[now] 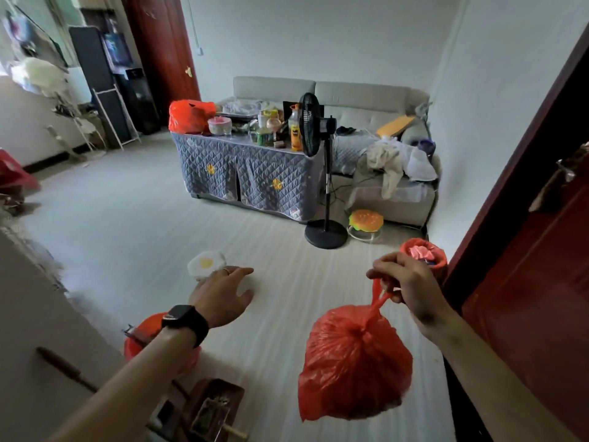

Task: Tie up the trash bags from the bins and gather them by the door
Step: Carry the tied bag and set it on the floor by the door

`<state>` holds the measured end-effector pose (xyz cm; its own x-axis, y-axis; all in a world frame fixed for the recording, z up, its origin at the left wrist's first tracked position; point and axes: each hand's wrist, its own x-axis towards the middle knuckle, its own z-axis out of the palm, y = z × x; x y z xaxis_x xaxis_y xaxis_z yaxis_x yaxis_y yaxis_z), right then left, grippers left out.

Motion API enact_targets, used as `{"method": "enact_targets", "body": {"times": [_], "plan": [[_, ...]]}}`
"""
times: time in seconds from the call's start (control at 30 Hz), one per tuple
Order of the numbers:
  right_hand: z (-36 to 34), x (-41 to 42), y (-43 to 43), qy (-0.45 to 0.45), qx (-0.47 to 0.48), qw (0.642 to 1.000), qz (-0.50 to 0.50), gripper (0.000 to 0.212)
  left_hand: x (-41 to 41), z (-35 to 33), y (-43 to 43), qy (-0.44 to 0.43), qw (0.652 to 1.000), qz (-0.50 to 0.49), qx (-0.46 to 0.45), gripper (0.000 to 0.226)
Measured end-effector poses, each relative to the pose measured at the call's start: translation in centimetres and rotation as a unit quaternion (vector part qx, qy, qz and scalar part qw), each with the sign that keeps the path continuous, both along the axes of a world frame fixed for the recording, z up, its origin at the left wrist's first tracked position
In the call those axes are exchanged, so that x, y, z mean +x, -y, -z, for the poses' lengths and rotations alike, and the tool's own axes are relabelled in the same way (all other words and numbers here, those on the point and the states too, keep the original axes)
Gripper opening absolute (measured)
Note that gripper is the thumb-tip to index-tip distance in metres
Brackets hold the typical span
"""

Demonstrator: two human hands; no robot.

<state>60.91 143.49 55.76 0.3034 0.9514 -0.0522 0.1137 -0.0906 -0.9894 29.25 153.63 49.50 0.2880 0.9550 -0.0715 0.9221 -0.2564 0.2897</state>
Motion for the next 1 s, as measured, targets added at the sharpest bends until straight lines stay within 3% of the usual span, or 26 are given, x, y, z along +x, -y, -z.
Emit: {"method": "enact_targets", "body": {"times": [0.27,0.5,1.0], "plan": [[0.1,4.9,-28.7,0.012,-0.047,0.991,-0.122,0.017,3.0,0.1,-20.8,-0.007,0.991,-0.130,-0.020,0.049],[0.7,4.7,-49.2,0.025,-0.052,0.987,-0.151,0.018,1.3,0.3,-36.5,-0.012,0.982,-0.186,-0.015,0.050],[1.5,-5.9,-95.7,0.004,-0.061,0.971,-0.229,0.019,-8.0,0.6,-79.6,-0.012,0.970,-0.243,-0.031,0.050]]}}
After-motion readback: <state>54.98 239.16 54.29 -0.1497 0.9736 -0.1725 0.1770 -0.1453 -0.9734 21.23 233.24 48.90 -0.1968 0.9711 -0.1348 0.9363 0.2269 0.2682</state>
